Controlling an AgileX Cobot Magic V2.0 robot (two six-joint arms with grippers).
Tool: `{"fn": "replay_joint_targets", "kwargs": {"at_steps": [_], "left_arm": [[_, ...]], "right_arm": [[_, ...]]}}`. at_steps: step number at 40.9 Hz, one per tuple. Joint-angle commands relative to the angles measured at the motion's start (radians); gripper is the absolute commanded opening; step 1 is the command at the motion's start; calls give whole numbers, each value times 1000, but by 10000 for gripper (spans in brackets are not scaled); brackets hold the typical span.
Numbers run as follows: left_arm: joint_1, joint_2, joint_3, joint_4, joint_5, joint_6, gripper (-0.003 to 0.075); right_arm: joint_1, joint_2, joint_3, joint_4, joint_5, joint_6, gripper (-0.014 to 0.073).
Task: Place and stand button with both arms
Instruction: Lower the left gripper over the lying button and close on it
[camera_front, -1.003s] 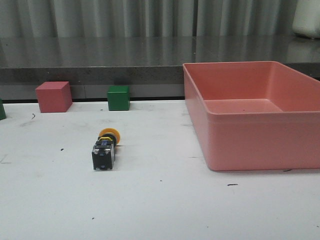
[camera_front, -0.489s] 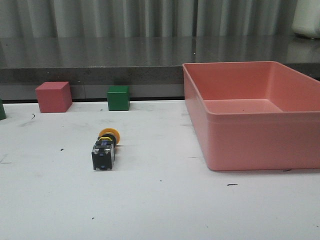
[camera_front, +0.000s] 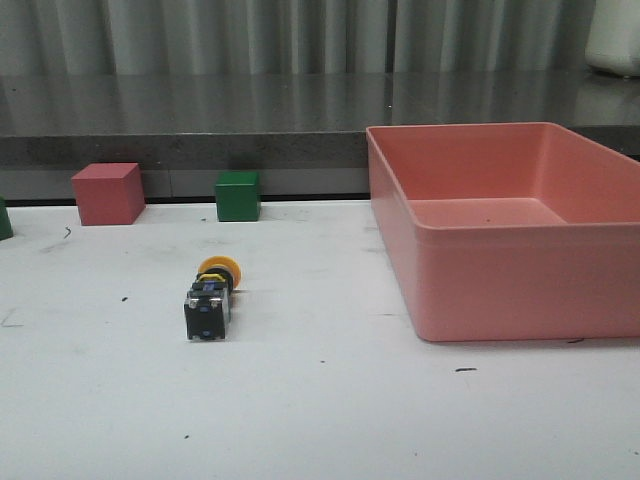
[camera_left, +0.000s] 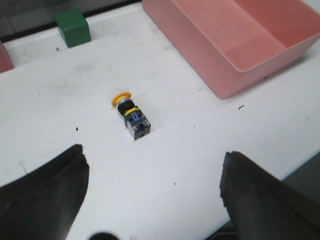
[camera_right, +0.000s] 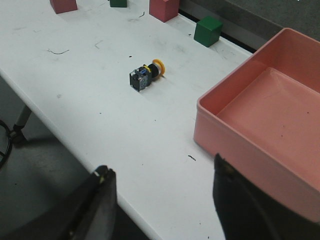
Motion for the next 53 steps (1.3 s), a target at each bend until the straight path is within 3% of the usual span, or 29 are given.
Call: {"fn": "replay_joint_targets", "kwargs": {"at_steps": [1, 24, 53], "left_arm": [[-7, 117, -101, -13, 18, -18, 540], [2, 779, -542, -6, 276, -233, 536], [102, 1196, -854, -75, 396, -328, 535]], "right_arm": [[-1, 6, -22, -11, -78, -7, 449], [-1, 6, -22, -11, -78, -7, 449], [-1, 6, -22, -11, -78, -7, 449]]}}
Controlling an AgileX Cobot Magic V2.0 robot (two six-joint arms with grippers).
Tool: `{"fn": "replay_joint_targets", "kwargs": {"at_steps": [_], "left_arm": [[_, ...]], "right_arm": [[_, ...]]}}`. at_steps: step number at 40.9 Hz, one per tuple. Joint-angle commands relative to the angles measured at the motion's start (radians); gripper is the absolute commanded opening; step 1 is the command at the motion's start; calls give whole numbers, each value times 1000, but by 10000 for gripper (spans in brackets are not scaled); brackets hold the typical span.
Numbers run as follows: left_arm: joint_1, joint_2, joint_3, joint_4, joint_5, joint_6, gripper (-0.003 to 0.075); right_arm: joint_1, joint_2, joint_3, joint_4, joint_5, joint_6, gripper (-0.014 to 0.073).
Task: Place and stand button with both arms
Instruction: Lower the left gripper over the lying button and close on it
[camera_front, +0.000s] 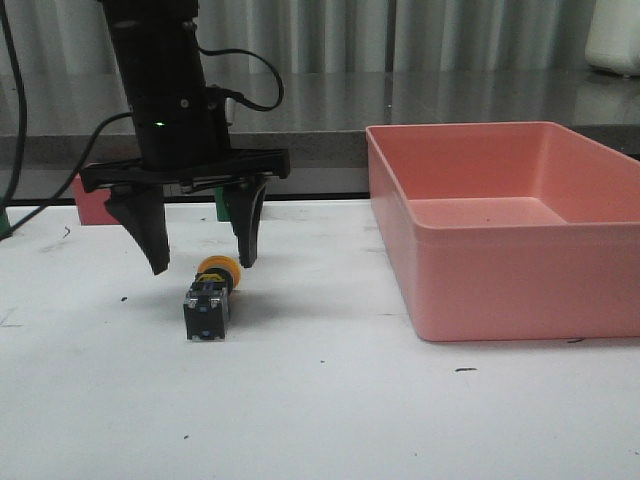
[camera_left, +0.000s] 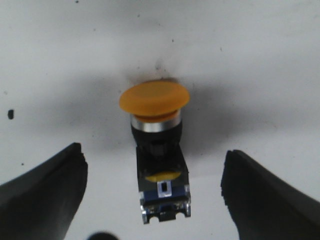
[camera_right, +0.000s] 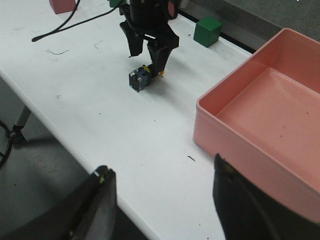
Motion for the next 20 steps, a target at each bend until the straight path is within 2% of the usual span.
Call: {"fn": "replay_joint_targets", "kwargs": {"at_steps": [1, 10, 20], "left_arm": [[4, -18, -69, -26, 23, -16, 535], [4, 60, -143, -17, 58, -54, 524], [4, 101, -174, -3, 67, -67, 448]], "right_arm": [[-1, 6, -22, -11, -76, -7, 449], [-1, 6, -22, -11, -76, -7, 449], [-1, 6, -22, -11, -76, -7, 449]]}}
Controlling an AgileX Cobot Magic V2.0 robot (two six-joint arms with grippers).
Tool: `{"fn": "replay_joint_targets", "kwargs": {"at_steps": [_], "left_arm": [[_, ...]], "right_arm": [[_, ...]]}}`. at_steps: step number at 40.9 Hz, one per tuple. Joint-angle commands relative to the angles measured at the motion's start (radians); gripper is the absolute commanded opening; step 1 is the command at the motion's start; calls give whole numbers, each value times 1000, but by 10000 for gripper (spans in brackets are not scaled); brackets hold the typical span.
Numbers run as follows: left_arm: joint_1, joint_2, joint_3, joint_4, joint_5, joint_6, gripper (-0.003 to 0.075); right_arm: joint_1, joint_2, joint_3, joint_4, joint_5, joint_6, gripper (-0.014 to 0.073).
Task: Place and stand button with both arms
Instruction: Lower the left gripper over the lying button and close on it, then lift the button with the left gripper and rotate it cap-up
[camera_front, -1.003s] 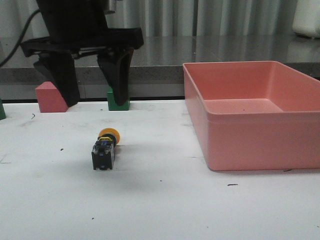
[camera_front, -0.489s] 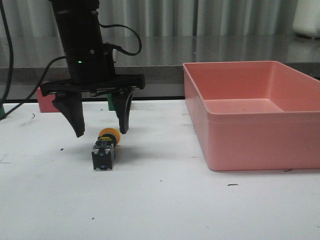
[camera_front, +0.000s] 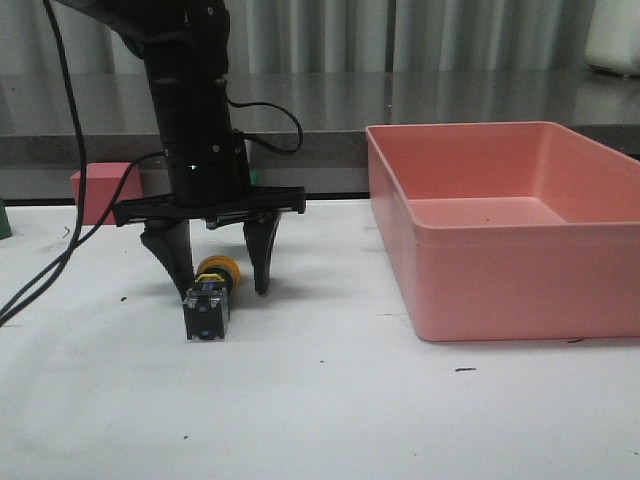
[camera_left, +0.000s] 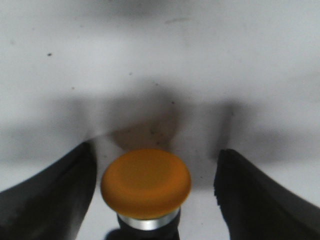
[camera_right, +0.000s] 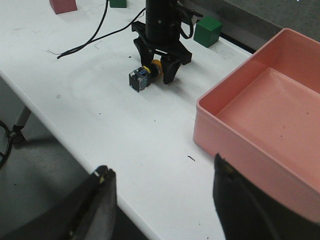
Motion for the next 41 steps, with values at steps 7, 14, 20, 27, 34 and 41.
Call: {"fn": "replay_joint_targets", "kwargs": {"at_steps": [7, 14, 20, 27, 34, 41], "left_arm": [[2, -59, -35, -6, 48, -14, 370], [2, -64, -35, -6, 48, -14, 280], [2, -101, -35, 31, 48, 2, 271], [2, -184, -21, 85, 48, 40, 271], [10, -311, 91, 131, -12, 106, 270], [51, -472, 293, 133, -179, 124, 262]], "right_arm": [[-1, 6, -22, -11, -76, -7, 449], [-1, 6, -22, -11, -76, -7, 449], [-1, 6, -22, -11, -76, -7, 449], [-1, 6, -22, -11, -76, -7, 449], [-1, 6, -22, -11, -76, -7, 449], [-1, 6, -22, -11, -76, -7, 449]]}}
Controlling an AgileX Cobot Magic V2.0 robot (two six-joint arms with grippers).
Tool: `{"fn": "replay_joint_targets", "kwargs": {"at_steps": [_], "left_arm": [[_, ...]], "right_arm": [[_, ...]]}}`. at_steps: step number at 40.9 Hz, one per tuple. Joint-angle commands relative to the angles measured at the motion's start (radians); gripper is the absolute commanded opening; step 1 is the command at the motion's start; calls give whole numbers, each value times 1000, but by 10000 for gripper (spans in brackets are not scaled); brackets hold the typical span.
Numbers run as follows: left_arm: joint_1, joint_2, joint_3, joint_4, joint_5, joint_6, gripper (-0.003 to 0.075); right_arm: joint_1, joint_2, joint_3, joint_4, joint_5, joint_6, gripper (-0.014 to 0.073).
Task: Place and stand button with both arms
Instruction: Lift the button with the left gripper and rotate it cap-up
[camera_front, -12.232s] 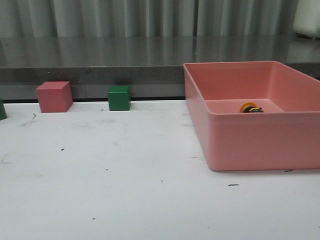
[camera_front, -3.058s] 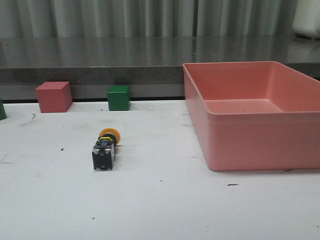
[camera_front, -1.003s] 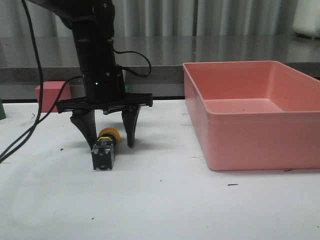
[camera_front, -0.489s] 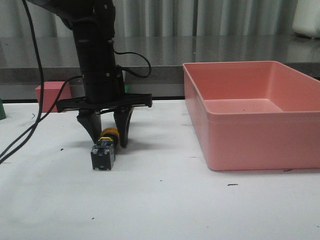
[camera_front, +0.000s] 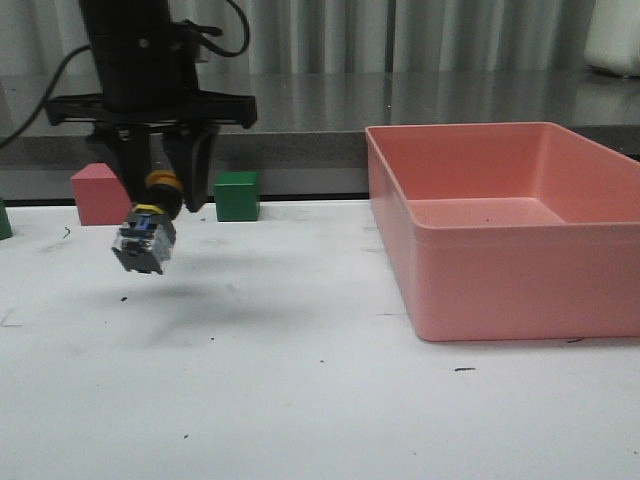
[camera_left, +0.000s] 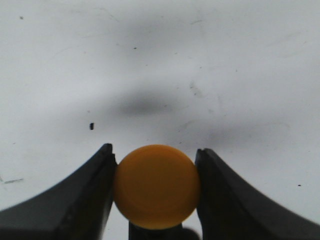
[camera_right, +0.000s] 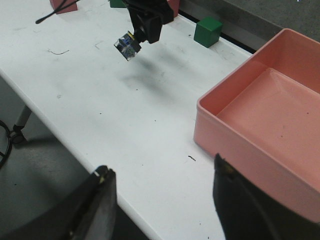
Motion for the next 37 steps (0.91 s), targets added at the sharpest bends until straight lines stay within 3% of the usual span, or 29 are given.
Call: {"fn": "replay_joint_targets", "kwargs": {"at_steps": [1, 9, 20, 28, 37], "left_arm": [[30, -159, 95, 9, -124, 12, 259], [94, -366, 348, 11, -370, 69, 238], [173, -660, 760, 80, -811, 91, 238], [175, -775, 1057, 155, -1271, 91, 238], [175, -746, 1289, 155, -1748, 91, 238]], "right_arm": [[-1, 6, -22, -11, -76, -7, 449], [-1, 6, -22, -11, -76, -7, 449], [-1, 6, -22, -11, -76, -7, 449], [-1, 6, -22, -11, -76, -7, 449], [-1, 6, -22, -11, -76, -7, 449]]}}
